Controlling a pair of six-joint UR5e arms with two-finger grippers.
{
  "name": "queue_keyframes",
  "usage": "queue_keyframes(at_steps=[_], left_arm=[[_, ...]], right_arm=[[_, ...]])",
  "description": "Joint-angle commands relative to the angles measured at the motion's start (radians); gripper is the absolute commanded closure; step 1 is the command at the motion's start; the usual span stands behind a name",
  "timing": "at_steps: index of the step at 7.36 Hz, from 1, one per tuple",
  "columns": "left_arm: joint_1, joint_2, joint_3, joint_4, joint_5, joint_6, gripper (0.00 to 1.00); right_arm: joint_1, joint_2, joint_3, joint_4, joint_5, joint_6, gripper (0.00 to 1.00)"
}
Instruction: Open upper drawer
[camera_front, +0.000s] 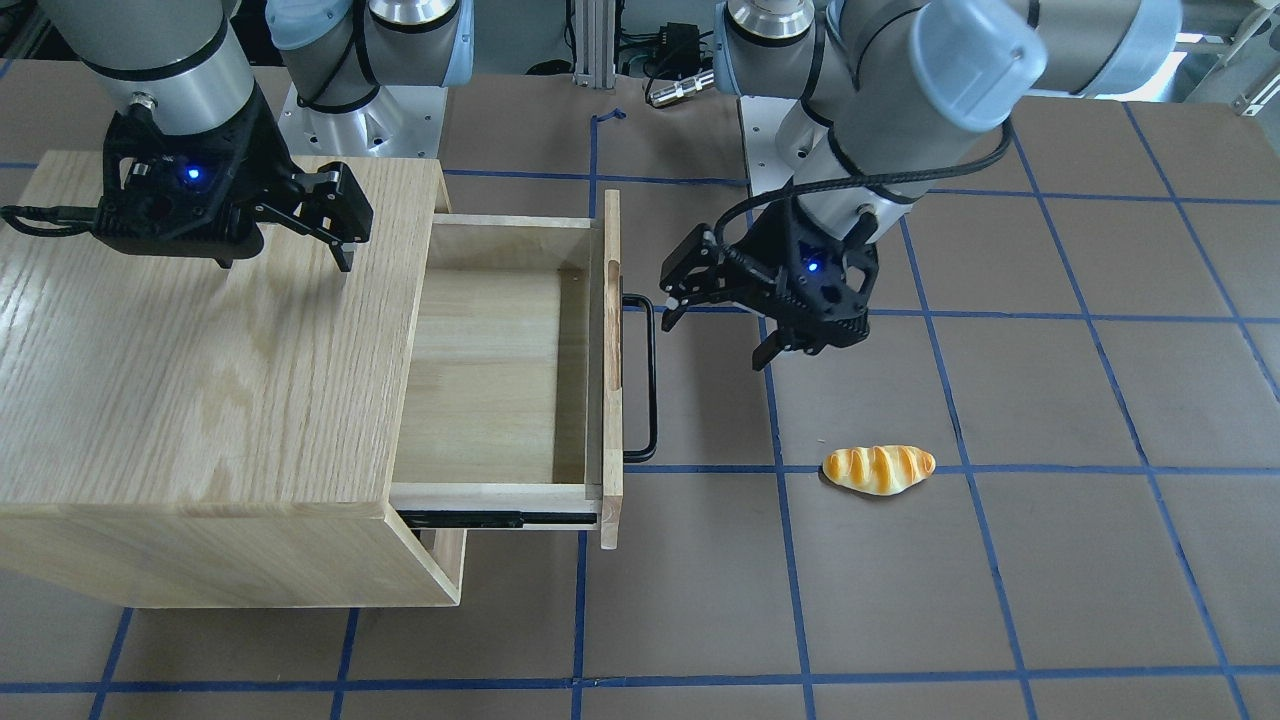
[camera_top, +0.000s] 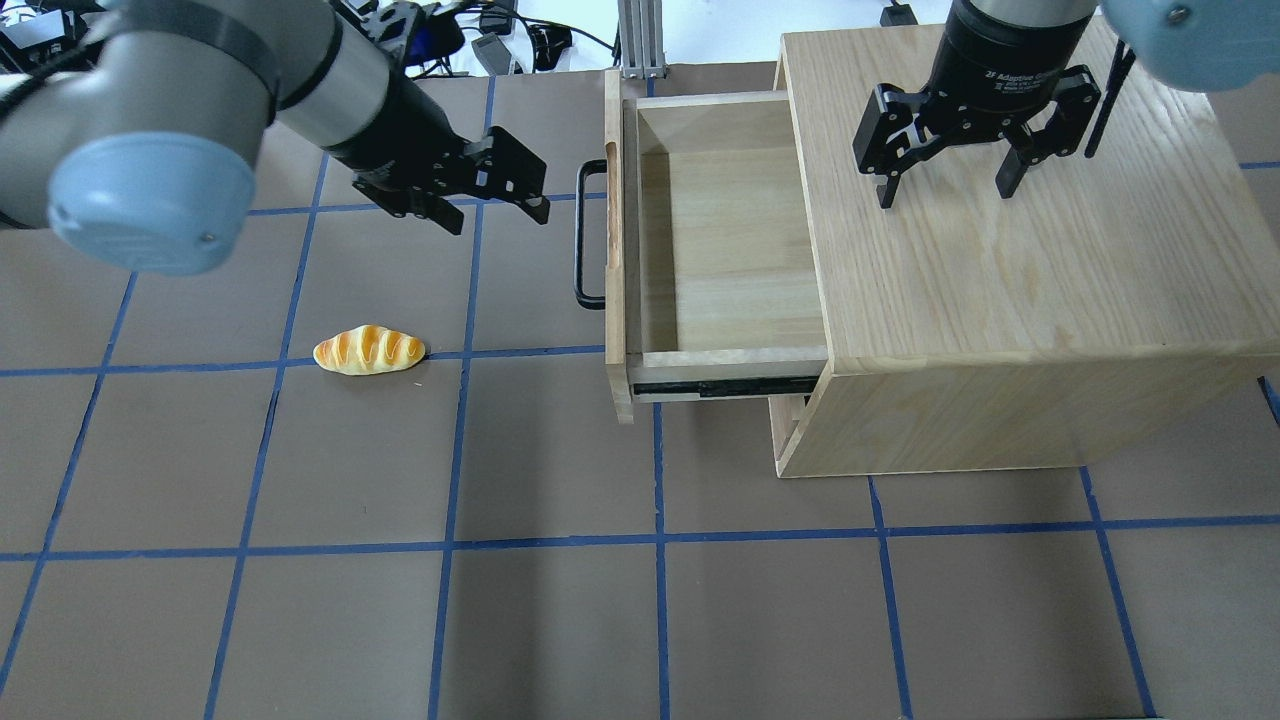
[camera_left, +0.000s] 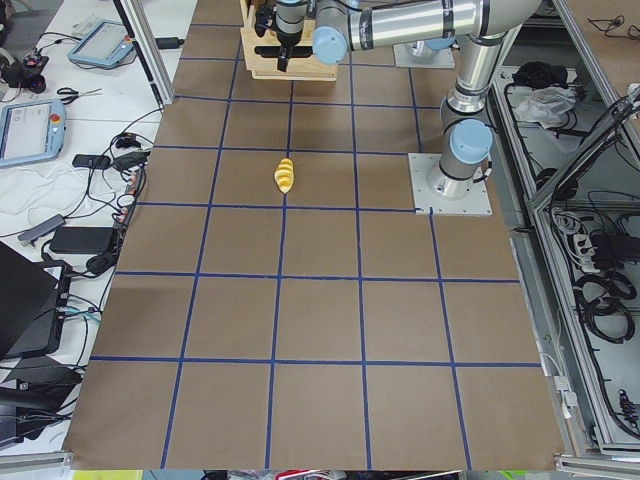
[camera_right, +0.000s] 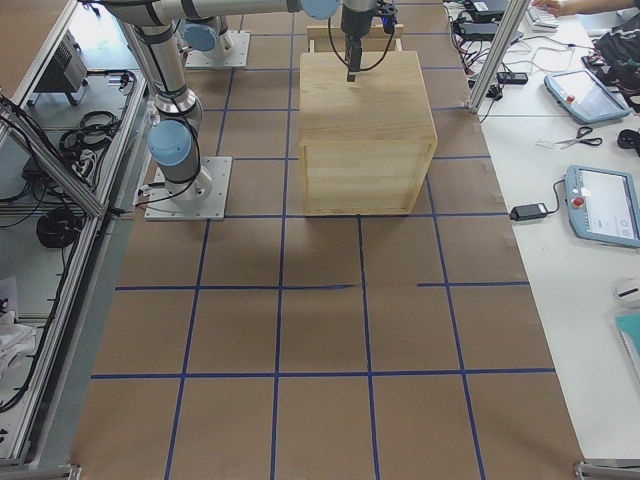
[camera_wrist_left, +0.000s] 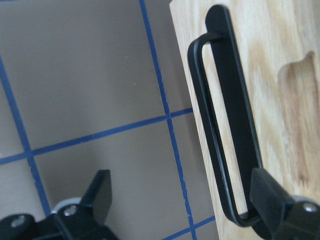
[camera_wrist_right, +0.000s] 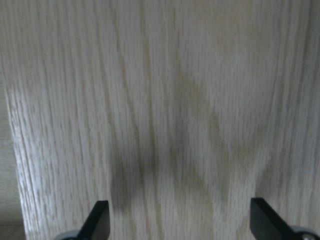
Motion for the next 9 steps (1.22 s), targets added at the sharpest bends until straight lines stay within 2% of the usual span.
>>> queue_keyframes(at_steps=[1,2,4,5,8,9], left_arm=[[0.060,0.075,0.134,-0.292,0.226,0.031,0.00],[0.060,0.104,0.143,-0.303,0.308,0.028,0.00],[0.051,0.130,0.128,-0.298,0.312,-0.029,0.00],[0.049,0.129,0.131,-0.296,0.309,-0.132,0.00],[0.049,0.117,0.128,-0.287,0.349,-0.139,0.00],[0.049,0.107,0.128,-0.244,0.346,-0.138,0.00]], right_arm=[[0.000,0.000,0.000,0.000,0.000,0.000,0.00],[0.000,0.000,0.000,0.000,0.000,0.000,0.00],[0.000,0.000,0.000,0.000,0.000,0.000,0.00],[-0.001,0.000,0.000,0.000,0.000,-0.001,0.00],[0.000,0.000,0.001,0.000,0.000,-0.001,0.00],[0.000,0.000,0.000,0.000,0.000,0.000,0.00]])
